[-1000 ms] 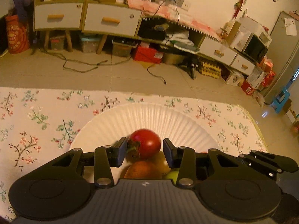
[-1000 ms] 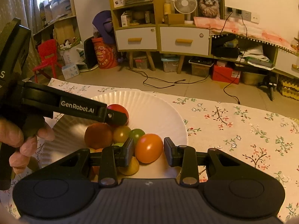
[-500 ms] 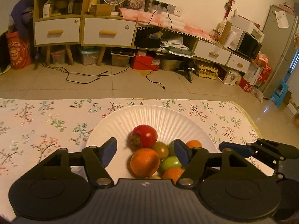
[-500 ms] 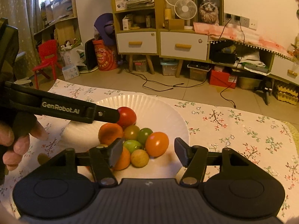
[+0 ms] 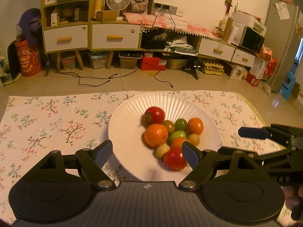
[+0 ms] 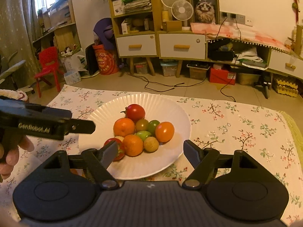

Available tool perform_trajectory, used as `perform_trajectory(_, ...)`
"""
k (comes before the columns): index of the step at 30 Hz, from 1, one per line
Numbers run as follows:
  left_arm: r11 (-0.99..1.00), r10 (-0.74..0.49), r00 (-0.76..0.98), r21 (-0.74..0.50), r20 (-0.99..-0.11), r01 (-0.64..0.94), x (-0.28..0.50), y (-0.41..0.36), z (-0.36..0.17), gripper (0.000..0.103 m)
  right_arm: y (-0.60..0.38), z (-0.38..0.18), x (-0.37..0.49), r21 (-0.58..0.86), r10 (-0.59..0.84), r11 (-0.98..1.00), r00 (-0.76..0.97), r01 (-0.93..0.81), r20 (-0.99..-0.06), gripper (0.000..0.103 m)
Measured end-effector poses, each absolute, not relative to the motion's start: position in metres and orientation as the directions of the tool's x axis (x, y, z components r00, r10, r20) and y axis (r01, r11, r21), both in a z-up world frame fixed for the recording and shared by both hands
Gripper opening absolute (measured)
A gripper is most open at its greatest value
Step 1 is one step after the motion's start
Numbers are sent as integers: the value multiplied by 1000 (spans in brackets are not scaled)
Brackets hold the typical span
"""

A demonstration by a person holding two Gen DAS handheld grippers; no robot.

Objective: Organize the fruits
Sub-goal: 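Withdraw both grippers from the plate back over the remaining fruit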

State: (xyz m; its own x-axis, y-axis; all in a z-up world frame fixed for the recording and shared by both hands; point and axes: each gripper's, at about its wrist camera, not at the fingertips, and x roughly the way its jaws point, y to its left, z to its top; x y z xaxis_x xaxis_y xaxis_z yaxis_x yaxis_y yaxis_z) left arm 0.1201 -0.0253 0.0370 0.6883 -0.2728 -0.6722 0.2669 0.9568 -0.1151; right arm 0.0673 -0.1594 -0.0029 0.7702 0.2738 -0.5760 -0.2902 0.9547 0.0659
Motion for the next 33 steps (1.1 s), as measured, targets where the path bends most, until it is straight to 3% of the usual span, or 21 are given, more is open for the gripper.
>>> perform_trajectory(13,953,-280,677,-110,-680,283,84,-14,31,92,-154,-6,48,82,275,956,762,-282,-587,80)
perform_trajectory(33,959,-254,667,-96,-701,265,47,18,0,102,-133,-33,14,57,272,954,761,-296,-589,99)
